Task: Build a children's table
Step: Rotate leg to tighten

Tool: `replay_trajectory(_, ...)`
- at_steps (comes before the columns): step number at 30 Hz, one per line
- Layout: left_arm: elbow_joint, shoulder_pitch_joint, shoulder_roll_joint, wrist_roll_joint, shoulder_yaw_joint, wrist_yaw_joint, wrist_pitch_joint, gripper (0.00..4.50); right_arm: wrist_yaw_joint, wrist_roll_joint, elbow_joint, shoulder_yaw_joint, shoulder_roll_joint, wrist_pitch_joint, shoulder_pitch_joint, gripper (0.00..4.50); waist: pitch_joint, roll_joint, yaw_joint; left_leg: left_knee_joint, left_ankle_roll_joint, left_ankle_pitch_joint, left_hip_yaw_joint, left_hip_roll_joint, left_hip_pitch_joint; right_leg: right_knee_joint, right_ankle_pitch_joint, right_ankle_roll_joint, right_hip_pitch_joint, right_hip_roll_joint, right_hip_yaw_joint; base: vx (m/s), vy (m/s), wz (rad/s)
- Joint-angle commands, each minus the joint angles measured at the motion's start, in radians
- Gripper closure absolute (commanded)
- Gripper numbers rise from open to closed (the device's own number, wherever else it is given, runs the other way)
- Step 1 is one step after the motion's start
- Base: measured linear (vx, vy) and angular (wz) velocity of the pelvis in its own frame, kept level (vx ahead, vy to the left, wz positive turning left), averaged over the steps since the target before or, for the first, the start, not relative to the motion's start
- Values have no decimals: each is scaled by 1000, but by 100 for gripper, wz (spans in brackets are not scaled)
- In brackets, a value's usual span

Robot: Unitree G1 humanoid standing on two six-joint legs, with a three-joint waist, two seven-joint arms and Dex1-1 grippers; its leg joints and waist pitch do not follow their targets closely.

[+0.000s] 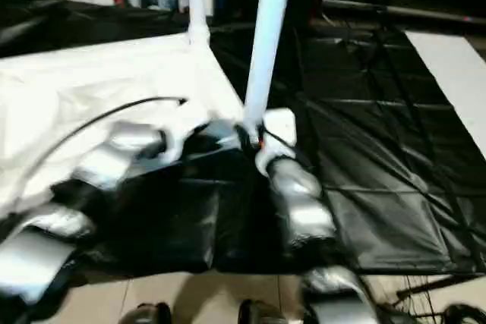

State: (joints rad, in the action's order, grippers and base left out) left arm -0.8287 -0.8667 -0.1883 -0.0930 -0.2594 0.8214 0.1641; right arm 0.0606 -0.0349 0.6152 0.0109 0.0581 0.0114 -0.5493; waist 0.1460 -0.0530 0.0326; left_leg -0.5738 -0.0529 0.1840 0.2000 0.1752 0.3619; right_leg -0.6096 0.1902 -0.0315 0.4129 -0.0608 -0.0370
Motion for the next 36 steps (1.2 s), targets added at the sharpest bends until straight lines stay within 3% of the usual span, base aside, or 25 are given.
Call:
replay_trajectory(1, -53, 33, 37, -15, -26, -39, 17, 450, 75, -2, 23, -62, 52, -28, 29, 194, -47, -2, -2, 78, 33, 240, -30, 51, -11, 97, 350, -147, -31, -88, 57, 0, 0, 0)
replay_trajectory(2, -51, 33, 35, -20, -30, -29, 13, 450, 99, -17, 10, -59, 57, -25, 36, 194, -47, -1, -1, 79, 34, 238, -31, 52, -11, 96, 351, -145, -31, -88, 57, 0, 0, 0)
replay_trajectory(3, -47, 36, 28, -26, -37, -10, 0, 450, 146, -39, -24, -61, 52, -18, 52, 138, -47, -1, 0, 79, 44, 241, -31, 53, -10, 98, 353, -141, -31, -89, 57, 0, 0, 0)
replay_trajectory(8, -41, 47, 11, -29, -47, 36, -19, 450, 184, -67, -67, -42, 10, -17, 64, 103, -49, -6, 1, 78, 66, 188, -29, 54, -5, 89, 263, -167, -36, -88, 56, 0, 0, 0)
replay_trajectory(11, -6, 64, -13, -23, -47, 72, -26, 450, 278, -106, -121, -16, -77, -52, 72, 71, -45, -8, 2, 78, 76, 192, -29, 54, -4, 95, 307, -164, -36, -90, 55, 0, 0, 0)
replay_trajectory(14, 18, 74, -33, -16, -43, 106, -34, 450, 449, -121, -180, -46, -176, -74, 92, 71, -45, -9, 5, 75, 95, 166, -27, 54, -2, 93, 273, -163, -38, -87, 54, 0, 0, 0)
replay_trajectory(15, 44, 88, -56, -9, -49, 164, -59, 450, 601, -156, -234, -60, -260, -98, 121, 71, -46, -8, 5, 74, 111, 147, -29, 55, 5, 88, 237, -170, -44, -88, 53, 0, 0, 0)
replay_trajectory(18, 85, 109, -84, 16, -51, 246, -93, 450, 766, -189, -275, -77, -352, -95, 145, 71, -46, -12, 6, 69, 134, 137, -27, 54, 6, 86, 197, -190, -47, -87, 52, 0, 0, 0)
replay_trajectory(20, 105, 118, -93, 31, -49, 281, -100, 450, 811, -199, -283, -80, -378, -97, 150, 71, -46, -11, 5, 68, 139, 130, -26, 53, 7, 87, 197, -199, -46, -88, 53, 0, 0, 0)
replay_trajectory(21, 130, 129, -111, 44, -51, 318, -89, 450, 875, -230, -303, -81, -409, -128, 154, 71, -46, -8, 6, 69, 142, 120, -25, 56, 2, 85, 182, -213, -43, -89, 54, 0, 0, 0)
replay_trajectory(24, 172, 148, -148, 61, -66, 400, -97, 450, 953, -255, -320, -88, -447, -148, 151, 71, -49, -6, 3, 65, 163, 58, -26, 59, 6, 68, 66, -250, -49, -85, 51, 0, 0, 0)
replay_trajectory(27, 231, 168, -179, 85, -73, 471, -78, 450, 1025, -261, -341, -117, -486, -158, 151, 71, -50, -5, 2, 61, 185, 26, -21, 60, 1, 59, -19, -283, -50, -86, 51, 0, 0, 0)
replay_trajectory(31, 277, 182, -207, 98, -81, 522, -61, 450, 1057, -236, -328, -137, -503, -136, 141, 71, -48, -3, 3, 63, 180, 36, -22, 62, -2, 59, 2, -290, -48, -88, 50, 0, 0, 0)
replay_trajectory(36, 317, 195, -231, 103, -80, 553, -50, 450, 1086, -209, -297, -155, -508, -111, 123, 71, -45, 0, 5, 65, 148, 67, -20, 66, -9, 64, 57, -294, -44, -89, 52, 0, 0, 0)
